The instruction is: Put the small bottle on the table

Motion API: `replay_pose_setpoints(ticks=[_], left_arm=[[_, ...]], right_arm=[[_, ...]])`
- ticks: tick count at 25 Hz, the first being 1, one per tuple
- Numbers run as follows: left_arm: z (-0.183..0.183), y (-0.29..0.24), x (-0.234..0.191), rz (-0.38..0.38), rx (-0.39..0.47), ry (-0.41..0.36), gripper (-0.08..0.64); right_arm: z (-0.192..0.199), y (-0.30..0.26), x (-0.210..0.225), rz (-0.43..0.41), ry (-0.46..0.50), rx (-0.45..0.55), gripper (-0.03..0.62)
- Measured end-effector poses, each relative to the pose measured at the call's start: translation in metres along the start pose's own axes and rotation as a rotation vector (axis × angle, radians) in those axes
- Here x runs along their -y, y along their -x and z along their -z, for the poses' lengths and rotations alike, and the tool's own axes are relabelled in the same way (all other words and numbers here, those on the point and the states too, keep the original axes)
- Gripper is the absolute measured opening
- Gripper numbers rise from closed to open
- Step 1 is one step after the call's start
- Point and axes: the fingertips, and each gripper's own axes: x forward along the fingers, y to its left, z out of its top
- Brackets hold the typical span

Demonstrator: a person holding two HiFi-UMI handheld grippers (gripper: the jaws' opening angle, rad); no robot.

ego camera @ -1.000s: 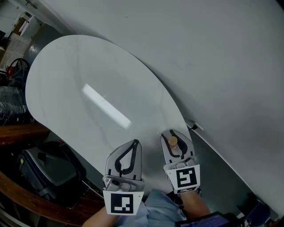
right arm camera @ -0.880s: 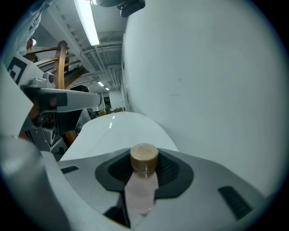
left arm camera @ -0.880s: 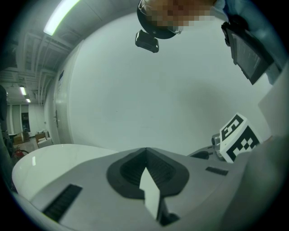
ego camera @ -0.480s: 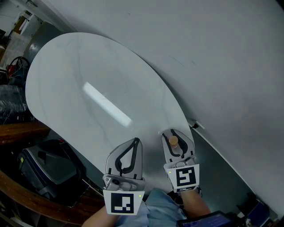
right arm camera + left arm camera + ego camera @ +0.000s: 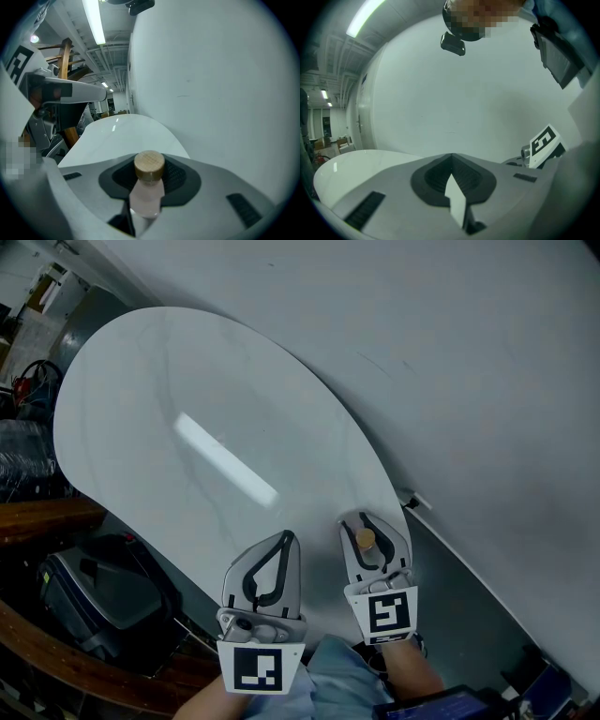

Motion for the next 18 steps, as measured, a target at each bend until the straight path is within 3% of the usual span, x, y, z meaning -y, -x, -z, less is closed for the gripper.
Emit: replay_pose_setpoints(ticks=[6,14,18], left_arm=[[-0.002,0.005,0.003,-0.011,0.011,0.012,0.003],[-0.008,0.013,0.003,-0.013,0.031,-0.019,0.003],[-0.012,0.015,-0.001,-0.022,0.047,-0.037,0.002]], right_arm=[[0.007,0.003,-0.004,-0.001,0.059,-0.035,0.114],[0.015,0.003,-0.004,0.023,-0.014,-0.082,0.118],[0.001,0.002,-0.002,0.028,0.014,-0.032,0.141]])
